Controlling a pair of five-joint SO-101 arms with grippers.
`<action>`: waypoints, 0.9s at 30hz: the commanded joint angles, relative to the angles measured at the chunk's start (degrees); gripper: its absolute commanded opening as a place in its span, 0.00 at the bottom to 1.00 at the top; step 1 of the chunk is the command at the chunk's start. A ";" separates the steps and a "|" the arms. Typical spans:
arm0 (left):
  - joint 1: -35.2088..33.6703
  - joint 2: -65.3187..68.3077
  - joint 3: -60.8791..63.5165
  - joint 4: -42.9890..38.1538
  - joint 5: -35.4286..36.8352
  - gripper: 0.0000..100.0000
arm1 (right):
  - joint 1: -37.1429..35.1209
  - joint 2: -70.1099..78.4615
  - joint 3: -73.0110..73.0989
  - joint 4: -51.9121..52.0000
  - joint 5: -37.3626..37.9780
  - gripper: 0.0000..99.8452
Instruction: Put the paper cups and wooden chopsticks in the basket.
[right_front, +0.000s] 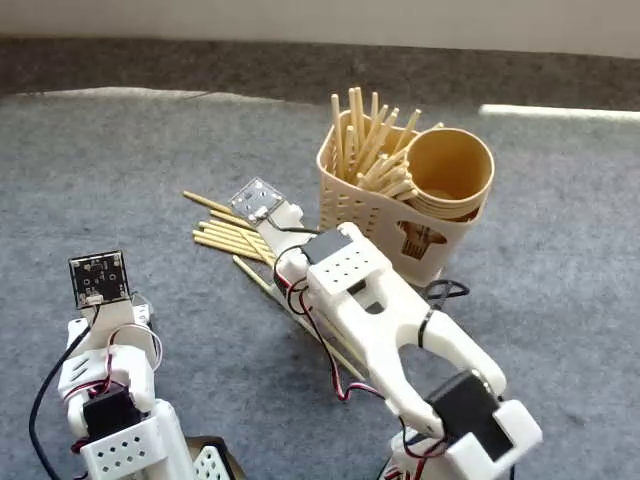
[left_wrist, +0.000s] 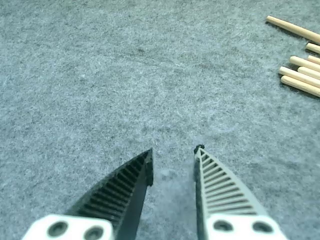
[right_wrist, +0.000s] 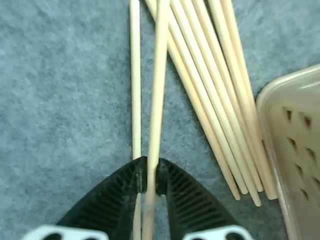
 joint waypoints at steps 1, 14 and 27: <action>-0.57 -0.22 1.19 -1.05 -0.53 0.14 | 0.13 -9.54 2.51 0.57 0.44 0.01; -0.48 -0.40 1.10 -1.49 -0.44 0.14 | -0.13 -29.32 11.91 0.40 -2.11 0.01; 8.22 -0.31 -4.09 -0.26 0.00 0.14 | 0.22 -50.77 15.43 -0.57 -14.51 0.01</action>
